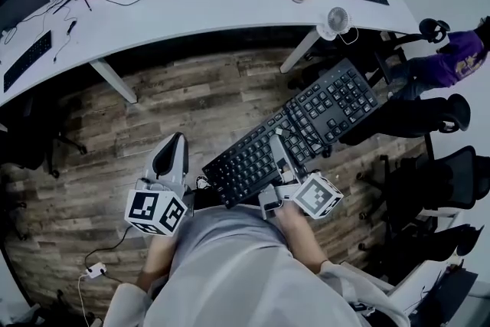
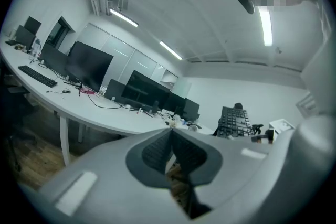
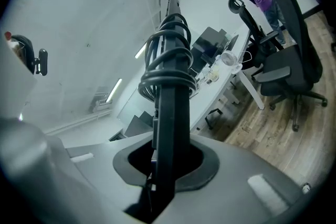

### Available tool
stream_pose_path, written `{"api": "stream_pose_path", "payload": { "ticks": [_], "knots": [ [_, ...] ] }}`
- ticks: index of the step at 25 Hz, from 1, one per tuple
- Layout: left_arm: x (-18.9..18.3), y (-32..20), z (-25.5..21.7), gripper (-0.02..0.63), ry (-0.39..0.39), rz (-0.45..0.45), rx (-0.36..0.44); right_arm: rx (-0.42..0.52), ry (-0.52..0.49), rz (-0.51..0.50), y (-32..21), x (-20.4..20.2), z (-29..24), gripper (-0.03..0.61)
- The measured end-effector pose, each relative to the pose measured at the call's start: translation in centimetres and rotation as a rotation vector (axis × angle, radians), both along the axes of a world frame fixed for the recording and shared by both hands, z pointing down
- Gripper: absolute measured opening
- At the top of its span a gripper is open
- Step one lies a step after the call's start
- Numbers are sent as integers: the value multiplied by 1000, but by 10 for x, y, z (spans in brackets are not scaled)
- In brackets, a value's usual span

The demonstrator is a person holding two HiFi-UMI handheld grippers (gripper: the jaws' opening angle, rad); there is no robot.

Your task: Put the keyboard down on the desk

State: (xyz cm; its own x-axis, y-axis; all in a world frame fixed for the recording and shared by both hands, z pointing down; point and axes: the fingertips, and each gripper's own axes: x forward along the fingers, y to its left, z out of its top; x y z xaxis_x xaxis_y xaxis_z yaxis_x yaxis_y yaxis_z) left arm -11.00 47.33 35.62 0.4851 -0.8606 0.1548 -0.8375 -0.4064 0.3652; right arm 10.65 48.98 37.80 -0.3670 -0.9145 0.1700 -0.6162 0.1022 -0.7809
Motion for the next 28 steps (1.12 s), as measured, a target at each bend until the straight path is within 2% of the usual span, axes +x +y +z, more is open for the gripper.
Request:
{"api": "stream_pose_path", "payload": {
  "ticks": [15, 23, 28],
  "knots": [
    [-31, -13, 3, 0, -9, -3, -4, 16, -6, -19, -22, -33, -2, 71],
    [-27, -32, 5, 0, -20, -20, 2, 34, -9, -47, -51, -29, 1, 71],
    [-23, -57, 7, 0, -30, -34, -11, 14, -19, -57, -81, -21, 7, 71]
  ]
}}
